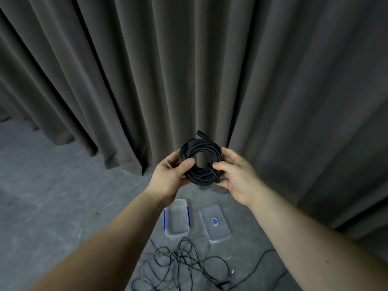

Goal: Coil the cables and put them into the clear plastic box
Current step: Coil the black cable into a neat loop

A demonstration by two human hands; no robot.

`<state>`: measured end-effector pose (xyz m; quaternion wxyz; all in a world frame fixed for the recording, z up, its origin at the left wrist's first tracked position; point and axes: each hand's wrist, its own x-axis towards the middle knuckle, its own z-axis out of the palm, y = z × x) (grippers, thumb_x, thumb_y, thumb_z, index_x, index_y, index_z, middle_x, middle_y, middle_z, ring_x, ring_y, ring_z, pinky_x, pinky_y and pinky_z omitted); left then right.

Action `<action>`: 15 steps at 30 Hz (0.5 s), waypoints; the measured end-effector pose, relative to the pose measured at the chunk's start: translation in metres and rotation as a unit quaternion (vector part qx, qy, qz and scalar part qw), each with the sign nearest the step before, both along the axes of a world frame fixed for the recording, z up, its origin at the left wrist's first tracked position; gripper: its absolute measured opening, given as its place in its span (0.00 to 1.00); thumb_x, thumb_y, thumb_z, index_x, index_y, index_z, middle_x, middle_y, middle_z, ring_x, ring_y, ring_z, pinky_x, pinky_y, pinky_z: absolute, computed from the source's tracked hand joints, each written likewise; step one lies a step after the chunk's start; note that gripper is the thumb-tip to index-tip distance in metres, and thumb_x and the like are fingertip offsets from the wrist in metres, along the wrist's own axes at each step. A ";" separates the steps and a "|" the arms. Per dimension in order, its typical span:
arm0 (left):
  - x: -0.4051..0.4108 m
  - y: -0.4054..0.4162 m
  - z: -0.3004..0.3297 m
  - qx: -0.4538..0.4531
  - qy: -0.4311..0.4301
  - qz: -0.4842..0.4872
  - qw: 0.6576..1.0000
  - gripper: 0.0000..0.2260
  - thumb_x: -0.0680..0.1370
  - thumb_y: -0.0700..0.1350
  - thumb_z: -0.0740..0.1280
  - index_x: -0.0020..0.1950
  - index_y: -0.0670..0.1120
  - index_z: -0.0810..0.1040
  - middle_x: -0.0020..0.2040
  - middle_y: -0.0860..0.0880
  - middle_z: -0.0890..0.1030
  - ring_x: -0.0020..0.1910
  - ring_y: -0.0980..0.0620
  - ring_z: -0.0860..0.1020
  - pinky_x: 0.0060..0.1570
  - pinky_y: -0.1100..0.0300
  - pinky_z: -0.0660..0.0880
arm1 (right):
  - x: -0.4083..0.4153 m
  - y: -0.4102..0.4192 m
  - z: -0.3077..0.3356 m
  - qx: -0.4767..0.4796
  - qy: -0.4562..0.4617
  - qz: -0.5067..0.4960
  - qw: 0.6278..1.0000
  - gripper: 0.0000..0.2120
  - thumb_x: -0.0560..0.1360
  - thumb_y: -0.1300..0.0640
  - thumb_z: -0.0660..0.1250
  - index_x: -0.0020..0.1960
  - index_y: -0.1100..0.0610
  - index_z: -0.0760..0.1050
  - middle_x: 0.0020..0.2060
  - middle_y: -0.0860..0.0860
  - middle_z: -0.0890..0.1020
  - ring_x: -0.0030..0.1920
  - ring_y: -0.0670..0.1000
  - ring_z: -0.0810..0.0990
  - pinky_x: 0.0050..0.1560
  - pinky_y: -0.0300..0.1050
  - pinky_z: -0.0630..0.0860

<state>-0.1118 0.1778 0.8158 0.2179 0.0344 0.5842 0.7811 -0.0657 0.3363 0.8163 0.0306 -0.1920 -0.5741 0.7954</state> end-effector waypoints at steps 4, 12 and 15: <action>0.005 0.028 -0.055 -0.010 -0.040 0.037 0.998 0.18 0.77 0.35 0.67 0.65 0.49 0.74 0.52 0.45 0.84 0.48 0.48 0.84 0.47 0.53 0.82 | 0.002 0.028 -0.062 -0.012 -0.041 0.009 0.999 0.25 0.74 0.71 0.63 0.66 0.51 0.72 0.53 0.47 0.82 0.53 0.53 0.81 0.51 0.54 0.77; 0.008 0.062 -0.201 -0.034 -0.095 0.013 0.995 0.24 0.77 0.33 0.65 0.72 0.47 0.69 0.62 0.39 0.79 0.59 0.42 0.80 0.53 0.53 0.80 | 0.004 0.065 -0.206 -0.030 -0.108 0.029 0.993 0.25 0.74 0.70 0.62 0.62 0.46 0.74 0.52 0.52 0.82 0.55 0.55 0.80 0.53 0.58 0.78; 0.008 0.064 -0.269 -0.035 -0.117 0.007 0.993 0.23 0.77 0.34 0.66 0.71 0.49 0.71 0.63 0.39 0.79 0.60 0.41 0.79 0.52 0.53 0.81 | 0.007 0.071 -0.271 -0.025 -0.130 0.046 0.990 0.23 0.75 0.69 0.63 0.60 0.44 0.75 0.53 0.55 0.81 0.54 0.55 0.81 0.51 0.56 0.78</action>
